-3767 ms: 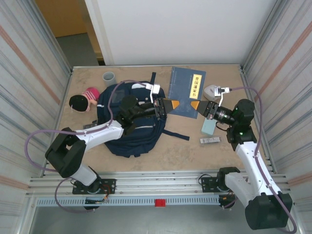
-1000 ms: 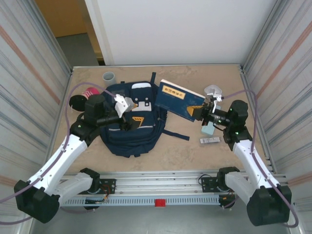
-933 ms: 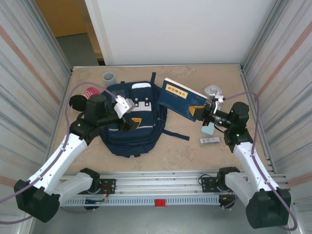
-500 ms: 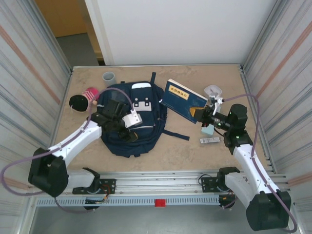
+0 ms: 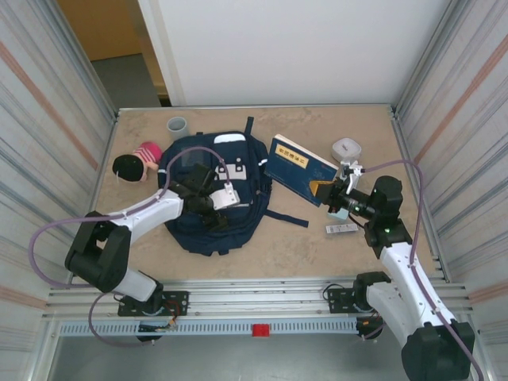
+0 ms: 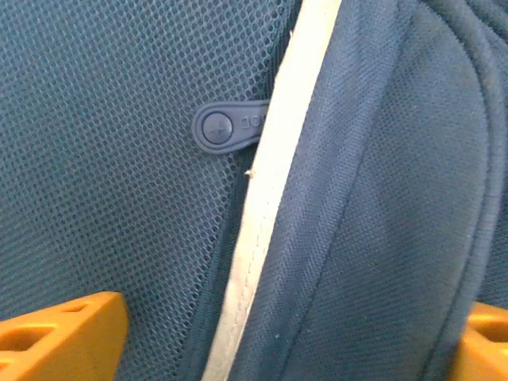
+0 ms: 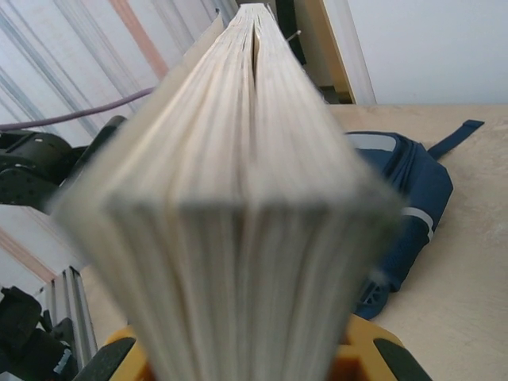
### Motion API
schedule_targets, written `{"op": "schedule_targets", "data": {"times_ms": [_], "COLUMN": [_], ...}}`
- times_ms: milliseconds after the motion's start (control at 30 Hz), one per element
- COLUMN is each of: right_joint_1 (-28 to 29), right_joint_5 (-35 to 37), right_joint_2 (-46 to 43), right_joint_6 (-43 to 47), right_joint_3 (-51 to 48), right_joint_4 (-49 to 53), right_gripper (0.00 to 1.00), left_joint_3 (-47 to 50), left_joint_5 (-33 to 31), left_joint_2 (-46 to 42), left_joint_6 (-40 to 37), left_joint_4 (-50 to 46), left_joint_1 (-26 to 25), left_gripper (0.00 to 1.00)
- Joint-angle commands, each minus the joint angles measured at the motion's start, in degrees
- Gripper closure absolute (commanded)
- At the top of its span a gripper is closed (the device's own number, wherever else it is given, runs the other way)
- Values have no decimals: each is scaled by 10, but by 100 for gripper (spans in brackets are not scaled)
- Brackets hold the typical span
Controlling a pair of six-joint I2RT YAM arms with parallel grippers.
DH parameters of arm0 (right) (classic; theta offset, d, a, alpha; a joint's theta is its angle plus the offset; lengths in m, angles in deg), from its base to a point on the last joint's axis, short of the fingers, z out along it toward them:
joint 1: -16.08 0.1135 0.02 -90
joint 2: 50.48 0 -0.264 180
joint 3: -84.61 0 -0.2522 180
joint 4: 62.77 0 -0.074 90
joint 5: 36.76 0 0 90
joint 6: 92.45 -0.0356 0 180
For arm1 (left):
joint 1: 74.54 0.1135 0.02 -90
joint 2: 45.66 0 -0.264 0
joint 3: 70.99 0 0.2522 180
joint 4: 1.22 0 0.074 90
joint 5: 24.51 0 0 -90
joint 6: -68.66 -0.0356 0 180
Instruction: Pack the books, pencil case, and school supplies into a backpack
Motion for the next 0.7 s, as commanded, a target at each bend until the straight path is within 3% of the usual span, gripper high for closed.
{"op": "schedule_targets", "data": {"times_ms": [0, 200, 400, 667], "right_joint_1": [4, -2, -11, -22], "right_joint_5": [10, 102, 190, 147], "right_joint_2": [-19, -40, -33, -21], "right_joint_6": [6, -39, -115, -202], "right_joint_3": [-4, -19, 51, 134], "right_joint_4": [-9, 18, 213, 403], "right_gripper": [100, 100, 100, 100], "left_joint_3": [11, -17, -128, -277], "left_joint_5": [-53, -22, -11, 6], "left_joint_2": [-8, -61, -65, -30], "left_joint_6": [0, 48, 191, 326], "left_joint_4": [66, 58, -2, -48], "left_joint_1": [-5, -52, -96, -96], "left_gripper": [45, 99, 100, 100]}}
